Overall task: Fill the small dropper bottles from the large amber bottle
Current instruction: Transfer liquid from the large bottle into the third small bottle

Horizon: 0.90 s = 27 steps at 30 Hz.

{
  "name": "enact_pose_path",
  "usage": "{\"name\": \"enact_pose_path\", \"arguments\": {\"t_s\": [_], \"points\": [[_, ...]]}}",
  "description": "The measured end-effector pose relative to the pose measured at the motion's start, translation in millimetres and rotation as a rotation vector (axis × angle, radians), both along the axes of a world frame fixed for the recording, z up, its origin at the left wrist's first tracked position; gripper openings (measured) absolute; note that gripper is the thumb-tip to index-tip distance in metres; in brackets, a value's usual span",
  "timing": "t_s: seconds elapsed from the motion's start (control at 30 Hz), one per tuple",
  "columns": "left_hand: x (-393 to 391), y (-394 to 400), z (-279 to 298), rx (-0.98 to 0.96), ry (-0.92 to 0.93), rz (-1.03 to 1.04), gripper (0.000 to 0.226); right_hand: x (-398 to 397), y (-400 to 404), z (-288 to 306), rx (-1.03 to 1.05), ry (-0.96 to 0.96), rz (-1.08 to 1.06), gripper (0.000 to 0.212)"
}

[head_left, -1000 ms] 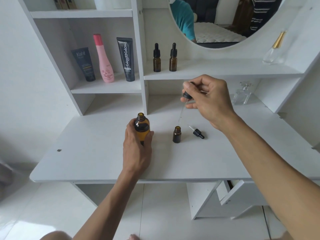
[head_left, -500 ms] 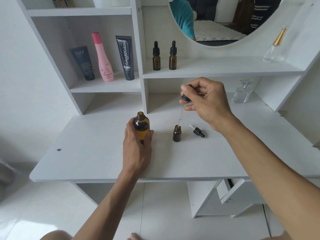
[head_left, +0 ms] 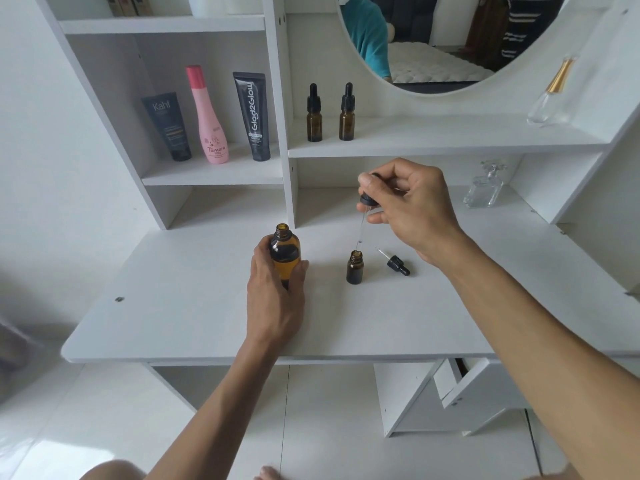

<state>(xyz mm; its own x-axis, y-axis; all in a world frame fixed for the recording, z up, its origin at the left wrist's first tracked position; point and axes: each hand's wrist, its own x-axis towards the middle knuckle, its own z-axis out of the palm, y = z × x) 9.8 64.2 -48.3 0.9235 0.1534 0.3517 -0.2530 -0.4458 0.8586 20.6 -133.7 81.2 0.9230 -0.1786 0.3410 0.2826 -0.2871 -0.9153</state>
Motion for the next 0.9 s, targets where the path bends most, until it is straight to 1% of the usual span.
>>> {"name": "enact_pose_path", "arguments": {"t_s": [0.3,0.9], "points": [[-0.5,-0.8,1.8,0.006,0.009,0.015,0.052,-0.9,0.0,-0.3,-0.052,-0.006,0.009,0.02],[-1.3,-1.0,2.8,-0.005,0.002,0.006,0.048,-1.5,3.6,2.5,-0.149,-0.048,-0.001,0.025]]}}
